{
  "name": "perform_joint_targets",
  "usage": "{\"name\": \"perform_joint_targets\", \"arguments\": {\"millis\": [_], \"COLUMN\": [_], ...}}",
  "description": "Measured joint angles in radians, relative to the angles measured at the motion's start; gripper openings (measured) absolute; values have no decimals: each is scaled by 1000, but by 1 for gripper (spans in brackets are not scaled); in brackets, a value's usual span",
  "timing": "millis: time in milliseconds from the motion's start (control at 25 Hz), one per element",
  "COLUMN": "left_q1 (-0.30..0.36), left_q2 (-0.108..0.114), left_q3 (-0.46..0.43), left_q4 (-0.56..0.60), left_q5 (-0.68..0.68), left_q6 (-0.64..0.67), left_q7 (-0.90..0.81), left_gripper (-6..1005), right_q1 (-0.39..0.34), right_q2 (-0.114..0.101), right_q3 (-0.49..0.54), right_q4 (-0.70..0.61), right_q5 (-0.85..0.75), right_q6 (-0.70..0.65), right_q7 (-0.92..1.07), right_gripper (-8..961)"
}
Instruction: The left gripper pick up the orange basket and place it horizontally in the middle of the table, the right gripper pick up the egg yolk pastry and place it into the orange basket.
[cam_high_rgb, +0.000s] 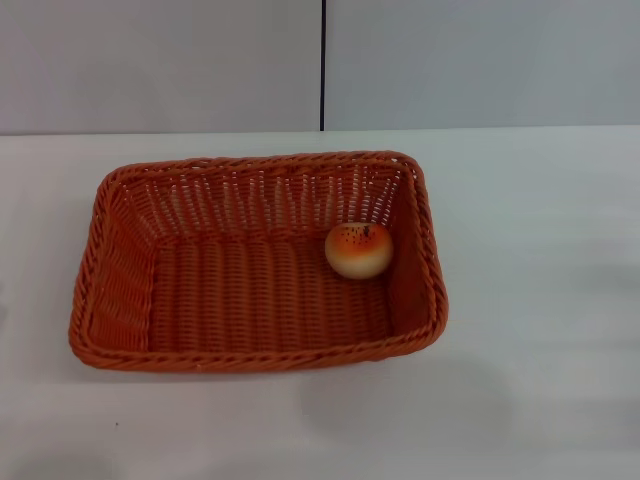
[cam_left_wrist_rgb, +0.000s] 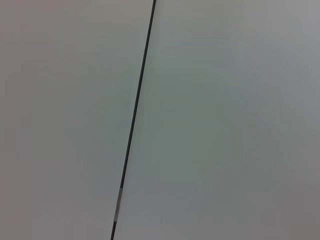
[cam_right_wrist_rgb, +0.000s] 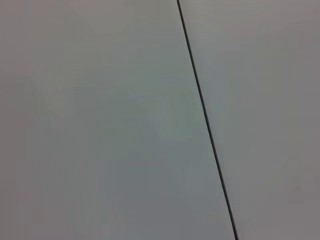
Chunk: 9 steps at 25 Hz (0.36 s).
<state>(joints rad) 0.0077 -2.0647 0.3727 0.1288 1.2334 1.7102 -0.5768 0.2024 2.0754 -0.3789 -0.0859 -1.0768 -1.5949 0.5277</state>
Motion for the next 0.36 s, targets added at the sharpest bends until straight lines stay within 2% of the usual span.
{"name": "perform_joint_targets", "arguments": {"millis": [360], "left_q1": [0], "left_q2": [0], "left_q3": [0], "left_q4": [0], "left_q5": [0], "left_q6": [-3], "left_q7": [0], "left_gripper": [614], "right_q1": [0], "right_q2": [0], "right_q3": [0], "right_q4": [0], "right_q5": [0], "right_q6": [0], "right_q7": [0], "right_gripper": [575]}}
